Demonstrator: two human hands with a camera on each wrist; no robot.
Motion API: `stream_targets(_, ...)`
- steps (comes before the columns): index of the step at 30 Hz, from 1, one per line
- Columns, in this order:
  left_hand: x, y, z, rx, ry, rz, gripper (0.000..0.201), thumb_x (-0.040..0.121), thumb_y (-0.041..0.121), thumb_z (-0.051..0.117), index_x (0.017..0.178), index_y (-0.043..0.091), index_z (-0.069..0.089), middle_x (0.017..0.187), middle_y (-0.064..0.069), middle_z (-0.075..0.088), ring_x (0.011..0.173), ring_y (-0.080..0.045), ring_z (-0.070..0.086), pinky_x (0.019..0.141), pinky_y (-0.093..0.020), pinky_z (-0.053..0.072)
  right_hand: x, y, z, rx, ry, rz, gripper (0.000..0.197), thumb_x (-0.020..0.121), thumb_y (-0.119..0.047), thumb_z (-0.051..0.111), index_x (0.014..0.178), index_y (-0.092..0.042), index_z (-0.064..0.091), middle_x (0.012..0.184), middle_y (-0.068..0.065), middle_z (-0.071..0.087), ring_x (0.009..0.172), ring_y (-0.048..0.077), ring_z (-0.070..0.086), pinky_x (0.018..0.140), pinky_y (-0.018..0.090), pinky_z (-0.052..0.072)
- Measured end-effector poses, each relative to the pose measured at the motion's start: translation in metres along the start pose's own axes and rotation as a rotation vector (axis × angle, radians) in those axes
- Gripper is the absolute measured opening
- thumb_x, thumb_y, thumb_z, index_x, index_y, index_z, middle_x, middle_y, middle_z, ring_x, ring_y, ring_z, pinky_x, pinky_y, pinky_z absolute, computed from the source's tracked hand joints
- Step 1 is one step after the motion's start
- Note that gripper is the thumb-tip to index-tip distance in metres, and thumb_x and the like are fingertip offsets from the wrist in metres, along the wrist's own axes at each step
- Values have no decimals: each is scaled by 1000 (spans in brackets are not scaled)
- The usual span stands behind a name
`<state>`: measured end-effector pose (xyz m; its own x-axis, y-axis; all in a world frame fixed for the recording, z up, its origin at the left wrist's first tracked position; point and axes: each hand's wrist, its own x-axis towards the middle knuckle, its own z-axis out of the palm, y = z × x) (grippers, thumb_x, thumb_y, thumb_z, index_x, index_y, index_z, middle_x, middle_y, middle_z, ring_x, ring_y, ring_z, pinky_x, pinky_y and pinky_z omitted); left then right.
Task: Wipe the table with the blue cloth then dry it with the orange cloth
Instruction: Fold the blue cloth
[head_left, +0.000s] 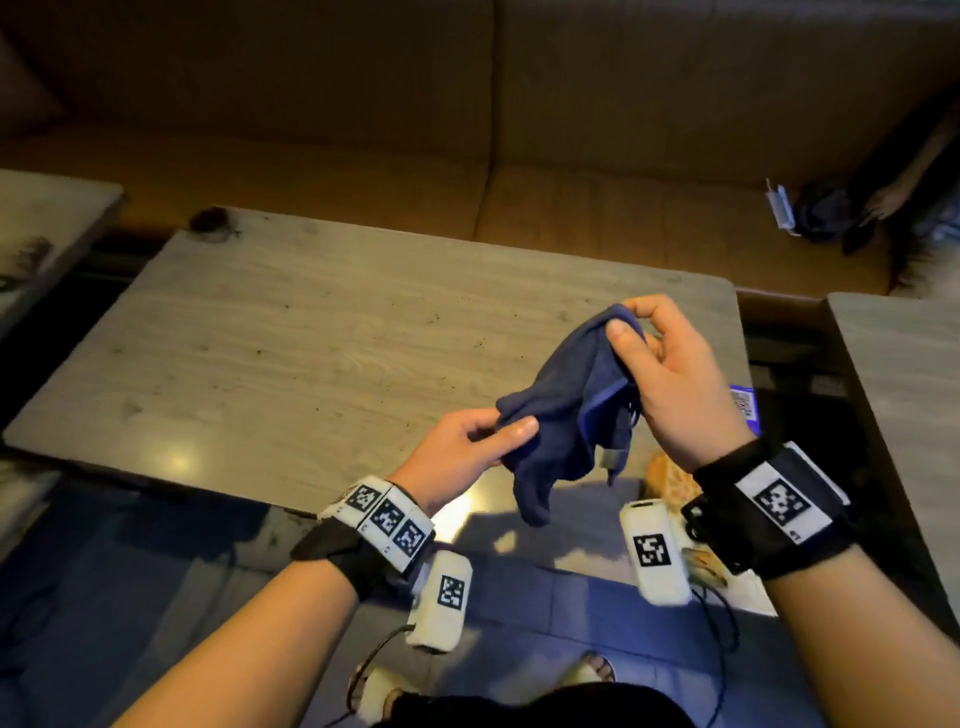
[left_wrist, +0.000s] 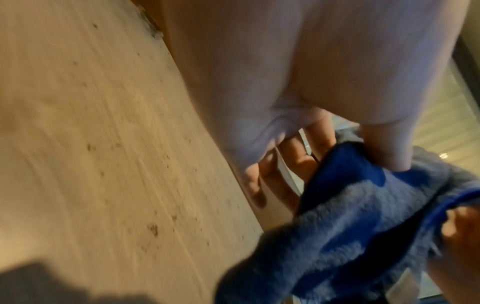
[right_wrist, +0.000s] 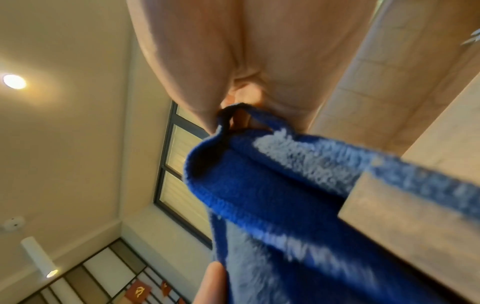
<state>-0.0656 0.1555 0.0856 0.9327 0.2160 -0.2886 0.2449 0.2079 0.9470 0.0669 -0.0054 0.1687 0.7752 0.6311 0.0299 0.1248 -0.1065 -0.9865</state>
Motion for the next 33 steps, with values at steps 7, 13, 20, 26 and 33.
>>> stream_targets(7,-51,44,-142,-22,62,74,27,89,28,68,109,10,72,105,-11,75,97,-23,70,84,-37,56,50,-3,115,-185,-29,96,12,97,-32,51,100,-26,61,91,10,67,80,29,65,66,49,55)
stream_targets(13,-41,67,-211,124,70,101,24,98,22,62,114,6,69,106,-10,75,94,-17,71,78,-27,56,73,25,162,-200,150,198,12,94,-21,57,105,-16,60,95,8,67,82,21,67,76,38,54)
stream_targets(20,10,84,-266,139,216,94,45,99,41,58,110,-2,65,105,-22,69,92,-21,66,84,-43,52,112,52,245,86,-314,621,72,79,-78,41,104,-17,71,101,7,72,93,21,67,92,42,50)
stream_targets(26,35,111,-328,-45,252,12,41,96,37,54,120,7,67,118,-18,70,108,-27,68,92,-41,54,200,32,304,705,-483,674,49,95,-43,47,134,-13,50,129,20,58,114,40,57,102,60,39)
stream_targets(33,42,138,-397,-17,297,54,22,94,6,62,115,6,67,106,-11,76,102,-23,72,83,-34,58,257,16,338,773,-300,489,42,84,-3,60,125,-9,52,110,20,66,95,29,66,88,45,54)
